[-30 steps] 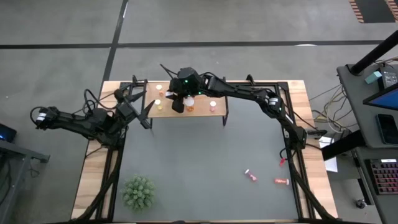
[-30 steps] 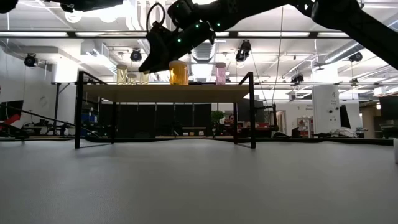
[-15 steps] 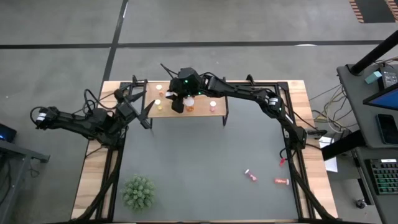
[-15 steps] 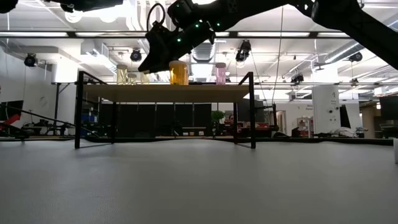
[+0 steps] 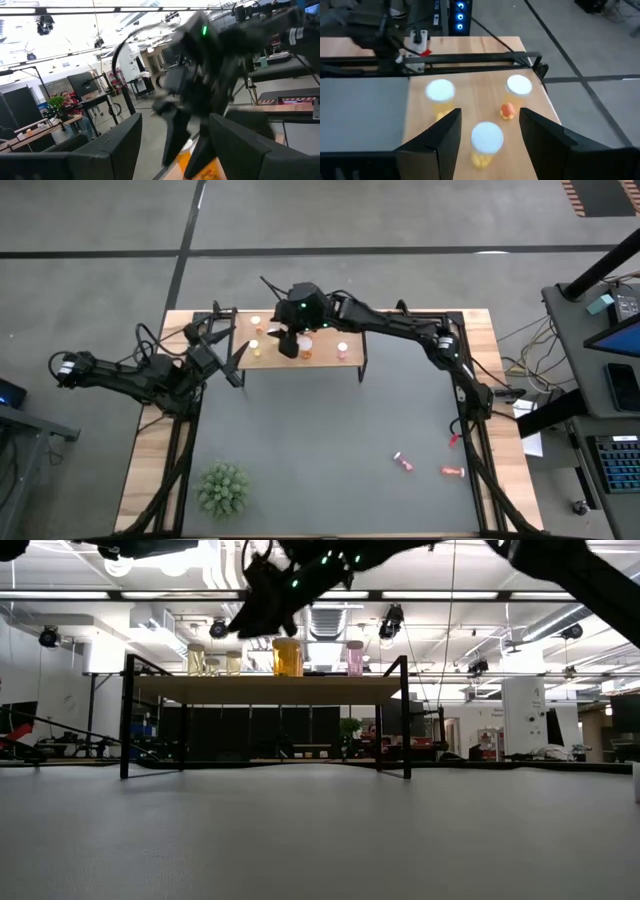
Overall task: Pick and place medicine bottles onto shelf by color
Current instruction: Put the yellow pill bottle on the shelf aligned with the yellow pill bottle
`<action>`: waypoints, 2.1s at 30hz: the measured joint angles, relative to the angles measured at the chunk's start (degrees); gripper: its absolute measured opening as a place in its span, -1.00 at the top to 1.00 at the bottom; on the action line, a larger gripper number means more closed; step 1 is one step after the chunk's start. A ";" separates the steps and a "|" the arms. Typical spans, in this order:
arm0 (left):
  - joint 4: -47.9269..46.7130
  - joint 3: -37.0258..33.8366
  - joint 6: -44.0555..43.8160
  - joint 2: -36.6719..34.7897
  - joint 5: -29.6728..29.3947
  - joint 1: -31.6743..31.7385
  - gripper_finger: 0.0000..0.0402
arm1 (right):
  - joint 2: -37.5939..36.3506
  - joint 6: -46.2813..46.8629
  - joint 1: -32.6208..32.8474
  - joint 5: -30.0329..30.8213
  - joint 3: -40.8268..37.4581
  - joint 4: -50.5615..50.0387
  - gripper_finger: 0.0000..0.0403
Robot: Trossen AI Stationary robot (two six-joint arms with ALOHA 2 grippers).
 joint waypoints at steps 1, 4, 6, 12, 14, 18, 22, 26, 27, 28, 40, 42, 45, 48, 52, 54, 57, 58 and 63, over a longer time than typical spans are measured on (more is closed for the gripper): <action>0.00 0.00 0.00 0.10 0.00 0.00 -0.07 | -1.02 -0.48 0.20 0.00 0.04 -1.48 0.05; 0.00 0.00 -0.12 0.72 0.00 0.00 -0.07 | -4.51 -1.92 1.17 0.05 -0.02 -8.99 0.06; -0.17 0.00 -1.43 1.40 0.02 -0.02 -0.07 | -6.98 -3.12 2.23 1.38 -0.46 -15.98 0.09; -4.00 2.51 -6.18 5.60 4.34 -0.02 -0.06 | -17.19 -1.34 7.70 6.97 -10.71 -26.05 0.22; -7.25 3.91 -8.79 7.05 10.93 0.01 -0.04 | -21.48 0.11 10.01 6.99 -17.05 -24.49 0.27; -15.87 8.01 -14.36 10.21 22.46 0.11 0.06 | -30.21 1.75 14.51 6.95 -31.17 -17.89 0.36; -24.98 11.92 -21.47 13.62 27.19 0.11 0.22 | -38.56 1.71 18.26 7.21 -44.72 -8.97 0.42; -30.35 16.67 -26.61 17.32 26.50 1.77 0.46 | -45.34 1.03 20.17 7.33 -54.83 -0.87 0.46; -32.49 18.47 -27.30 18.32 26.49 2.66 0.53 | -46.85 0.71 20.34 7.37 -56.72 0.46 0.47; -35.07 20.33 -28.38 19.34 26.44 3.65 0.61 | -48.18 0.65 20.45 7.40 -58.43 1.56 0.48; -68.24 42.54 -31.70 36.68 28.53 22.88 1.00 | -61.06 -1.21 20.43 7.43 -76.98 21.49 0.52; -70.94 44.22 -31.54 38.98 28.69 25.04 1.00 | -62.03 -1.23 20.43 7.43 -78.95 23.13 0.52; -72.36 46.07 -30.51 41.72 28.98 27.62 1.00 | -62.91 -1.26 20.43 7.43 -80.87 24.54 0.54; -72.04 47.37 -29.63 43.19 28.49 29.01 1.00 | -63.28 -1.23 20.43 7.43 -81.59 24.81 0.55; -72.13 47.40 -29.56 44.18 28.38 29.42 1.00 | -63.08 -1.23 20.43 7.43 -81.89 24.64 0.58; -72.45 47.01 -29.56 44.34 28.37 29.42 1.00 | -62.90 -1.26 20.43 7.43 -81.91 24.68 0.59; -72.34 46.95 -29.63 44.43 28.34 29.42 1.00 | -62.51 -1.75 20.43 7.42 -82.03 24.66 0.61; -72.36 46.92 -29.64 44.50 28.28 29.42 1.00 | -62.39 -1.79 20.43 7.42 -82.06 24.65 0.61; -72.19 46.45 -29.62 44.56 26.92 29.44 1.00 | -61.95 -1.85 20.43 7.42 -82.12 24.62 0.61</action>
